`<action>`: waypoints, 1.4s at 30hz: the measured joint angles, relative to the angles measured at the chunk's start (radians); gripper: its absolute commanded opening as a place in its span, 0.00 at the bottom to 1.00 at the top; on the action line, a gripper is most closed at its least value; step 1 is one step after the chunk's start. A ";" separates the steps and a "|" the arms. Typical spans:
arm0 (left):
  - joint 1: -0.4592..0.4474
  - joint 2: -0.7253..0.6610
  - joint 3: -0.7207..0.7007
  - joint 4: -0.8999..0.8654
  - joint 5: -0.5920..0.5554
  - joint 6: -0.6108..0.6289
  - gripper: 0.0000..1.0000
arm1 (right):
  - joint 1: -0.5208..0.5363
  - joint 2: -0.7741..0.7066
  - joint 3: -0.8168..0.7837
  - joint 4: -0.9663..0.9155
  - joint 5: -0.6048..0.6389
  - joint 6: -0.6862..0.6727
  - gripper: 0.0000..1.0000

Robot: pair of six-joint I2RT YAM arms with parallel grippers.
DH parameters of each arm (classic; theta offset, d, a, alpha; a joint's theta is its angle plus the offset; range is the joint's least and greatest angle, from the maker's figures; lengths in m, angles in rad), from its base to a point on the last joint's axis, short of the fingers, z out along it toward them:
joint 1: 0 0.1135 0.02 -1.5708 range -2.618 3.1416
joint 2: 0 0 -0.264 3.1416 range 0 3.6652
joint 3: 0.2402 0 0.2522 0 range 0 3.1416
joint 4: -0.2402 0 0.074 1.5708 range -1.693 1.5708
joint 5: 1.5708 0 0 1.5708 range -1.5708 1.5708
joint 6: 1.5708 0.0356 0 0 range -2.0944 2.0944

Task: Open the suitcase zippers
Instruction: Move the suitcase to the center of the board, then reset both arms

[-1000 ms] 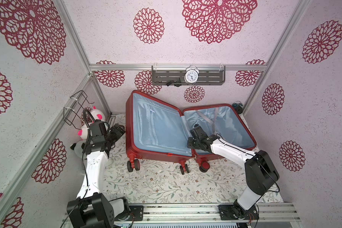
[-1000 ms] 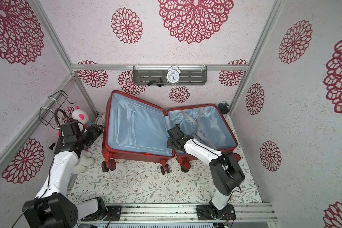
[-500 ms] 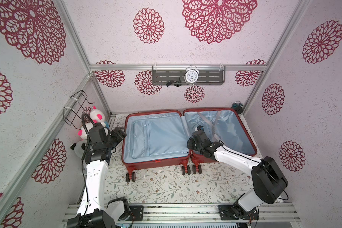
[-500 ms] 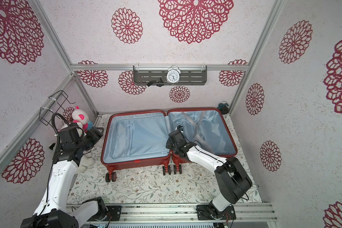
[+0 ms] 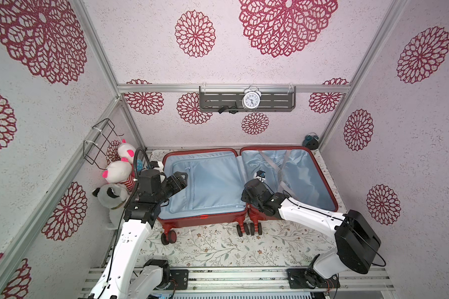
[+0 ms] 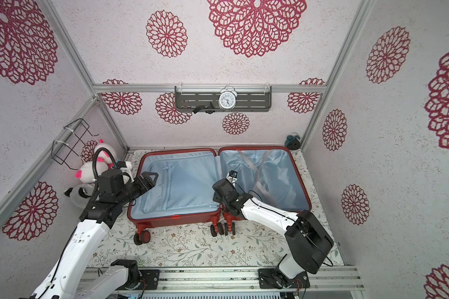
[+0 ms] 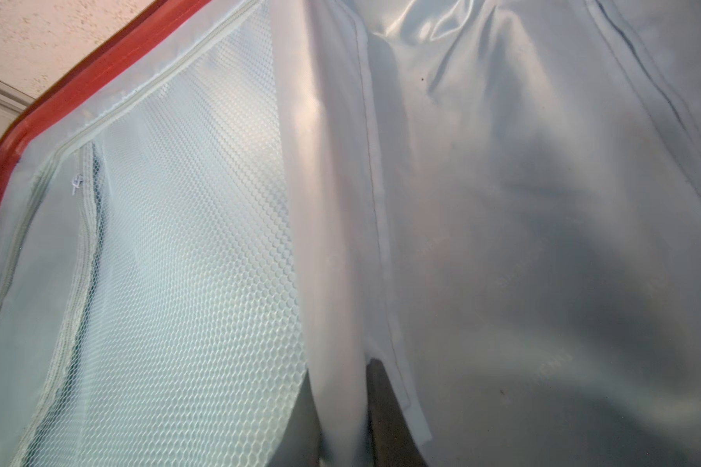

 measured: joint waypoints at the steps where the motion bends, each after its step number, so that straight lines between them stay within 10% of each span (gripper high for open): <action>1: -0.027 -0.001 -0.013 0.002 -0.011 0.000 0.79 | 0.018 -0.003 -0.007 0.003 0.006 0.019 0.00; 8: -0.142 0.008 -0.095 0.010 -0.075 -0.015 0.79 | 0.122 0.001 -0.020 -0.001 0.055 0.142 0.00; 17: -0.276 -0.038 -0.112 0.015 -0.166 -0.023 0.81 | 0.144 0.016 0.018 -0.111 0.100 0.085 0.82; 22: -0.356 -0.076 -0.112 0.010 -0.236 -0.022 0.84 | 0.144 -0.059 -0.056 -0.121 0.113 -0.020 0.99; 42: -0.555 -0.246 -0.164 -0.038 -0.734 0.116 0.98 | 0.110 -1.198 -0.538 -0.096 0.330 -0.480 0.99</action>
